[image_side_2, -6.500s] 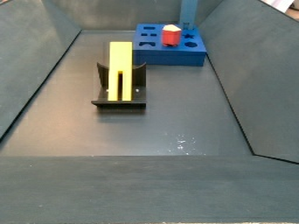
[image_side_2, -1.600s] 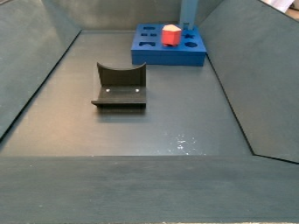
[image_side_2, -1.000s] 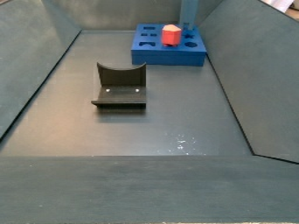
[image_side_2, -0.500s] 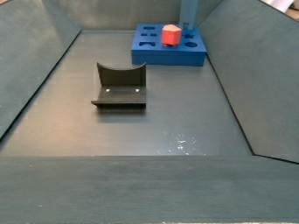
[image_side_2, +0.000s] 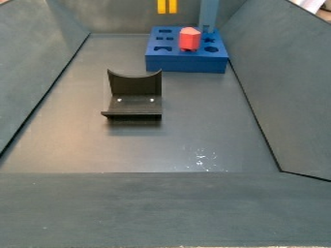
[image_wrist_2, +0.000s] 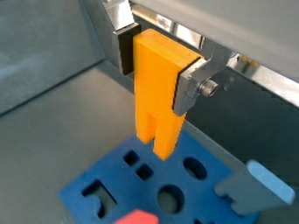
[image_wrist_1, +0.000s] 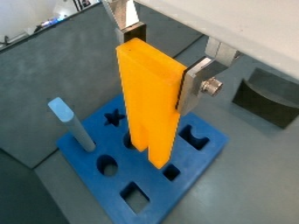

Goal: Pick up the double-square object. Move up. Place the double-square object on the fixture. Regrasp the double-square object. Move to above the board. Insert the double-square object.
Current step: Insert the double-square object.

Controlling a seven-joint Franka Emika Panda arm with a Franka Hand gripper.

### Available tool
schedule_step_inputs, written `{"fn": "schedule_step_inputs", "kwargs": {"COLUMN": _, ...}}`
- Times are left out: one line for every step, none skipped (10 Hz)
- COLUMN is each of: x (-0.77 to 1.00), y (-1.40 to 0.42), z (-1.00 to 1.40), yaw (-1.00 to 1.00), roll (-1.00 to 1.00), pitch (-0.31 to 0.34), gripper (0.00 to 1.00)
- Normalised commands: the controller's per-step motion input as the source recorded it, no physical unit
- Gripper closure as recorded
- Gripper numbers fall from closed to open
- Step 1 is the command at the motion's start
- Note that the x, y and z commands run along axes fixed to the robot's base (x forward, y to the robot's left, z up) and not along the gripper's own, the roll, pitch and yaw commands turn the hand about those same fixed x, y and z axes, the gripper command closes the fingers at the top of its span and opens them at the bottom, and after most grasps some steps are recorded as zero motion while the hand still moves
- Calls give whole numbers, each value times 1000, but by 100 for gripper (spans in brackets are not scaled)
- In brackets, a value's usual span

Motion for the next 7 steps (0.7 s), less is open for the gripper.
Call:
{"fn": "schedule_step_inputs", "kwargs": {"x": 449, "y": 143, "z": -523, "yaw": -669, "roll": 0, "pitch": 21, "gripper": 100}}
{"fn": "schedule_step_inputs", "kwargs": {"x": 211, "y": 94, "z": -666, "yaw": -926, "roll": 0, "pitch": 0, "gripper": 100}}
{"fn": "schedule_step_inputs", "kwargs": {"x": 200, "y": 0, "z": -57, "yaw": -209, "roll": 0, "pitch": 34, "gripper": 100}}
{"fn": "schedule_step_inputs", "kwargs": {"x": 0, "y": 31, "z": 0, "yaw": 0, "roll": 0, "pitch": 0, "gripper": 100}}
{"fn": "schedule_step_inputs", "kwargs": {"x": -180, "y": 374, "z": -394, "yaw": 191, "roll": -20, "pitch": -67, "gripper": 100}}
{"fn": "schedule_step_inputs", "kwargs": {"x": -271, "y": 511, "z": -634, "yaw": 666, "roll": -76, "pitch": -100, "gripper": 100}}
{"fn": "schedule_step_inputs", "kwargs": {"x": 0, "y": -9, "z": -40, "yaw": 0, "roll": 0, "pitch": -19, "gripper": 100}}
